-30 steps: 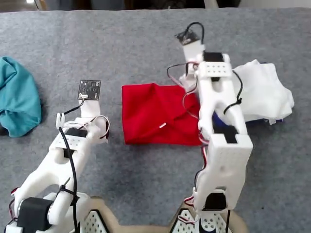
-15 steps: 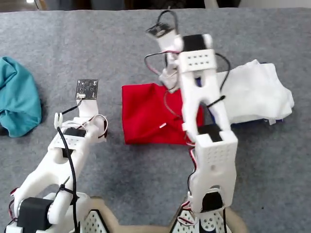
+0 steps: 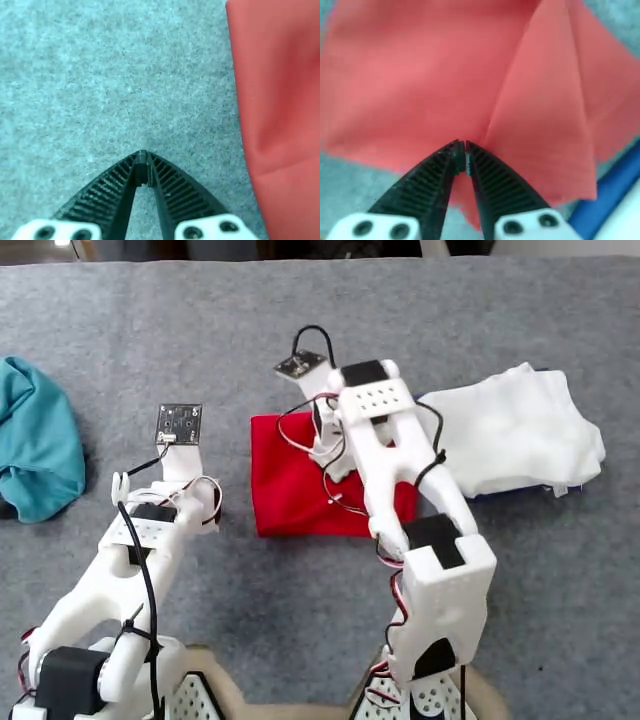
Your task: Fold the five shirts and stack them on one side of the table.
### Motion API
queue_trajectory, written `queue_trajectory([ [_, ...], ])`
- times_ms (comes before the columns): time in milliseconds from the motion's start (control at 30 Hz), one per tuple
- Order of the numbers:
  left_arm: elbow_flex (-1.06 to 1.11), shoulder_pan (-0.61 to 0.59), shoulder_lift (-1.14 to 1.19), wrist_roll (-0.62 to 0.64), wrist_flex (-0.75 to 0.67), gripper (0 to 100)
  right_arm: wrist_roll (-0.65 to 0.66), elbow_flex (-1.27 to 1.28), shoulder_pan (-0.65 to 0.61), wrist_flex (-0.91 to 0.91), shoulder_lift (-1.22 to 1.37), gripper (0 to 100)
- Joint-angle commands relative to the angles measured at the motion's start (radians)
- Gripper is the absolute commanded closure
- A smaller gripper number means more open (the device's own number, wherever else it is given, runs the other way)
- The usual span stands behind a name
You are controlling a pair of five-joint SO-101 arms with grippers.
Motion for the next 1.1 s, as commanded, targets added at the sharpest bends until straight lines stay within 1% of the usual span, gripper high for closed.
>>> queue_trajectory([
  [0,-0.010,-0.008,-0.023,0.006,-0.012,97,-0.006,0.001,0.064,-0.057,0.025,98.5],
  [133,-0.010,-0.008,-0.023,0.006,-0.014,97,-0.006,-0.111,0.160,-0.064,0.090,98.5],
  [267,-0.010,-0.008,-0.023,0.006,-0.014,97,-0.006,-0.294,0.230,-0.068,0.156,98.5],
  [500,-0.010,-0.008,-0.023,0.006,-0.014,97,-0.006,-0.654,0.235,-0.132,0.314,98.4],
  [567,-0.010,-0.008,-0.023,0.006,-0.014,97,-0.006,-0.748,0.235,-0.115,0.349,98.4],
  [700,-0.010,-0.008,-0.023,0.006,-0.014,97,-0.006,-0.905,0.236,0.044,0.378,98.4],
  [867,-0.010,-0.008,-0.023,0.006,-0.014,97,-0.006,-1.073,0.224,0.350,0.374,98.4],
  [933,-0.010,-0.008,-0.023,0.006,-0.014,97,-0.020,-1.017,0.241,0.345,0.358,98.5],
  [1000,-0.010,-0.008,-0.023,0.006,-0.014,97,-0.066,-0.854,0.232,0.345,0.315,98.5],
  [1067,-0.010,-0.008,-0.023,0.006,-0.014,97,-0.061,-0.659,0.193,0.341,0.242,98.5],
])
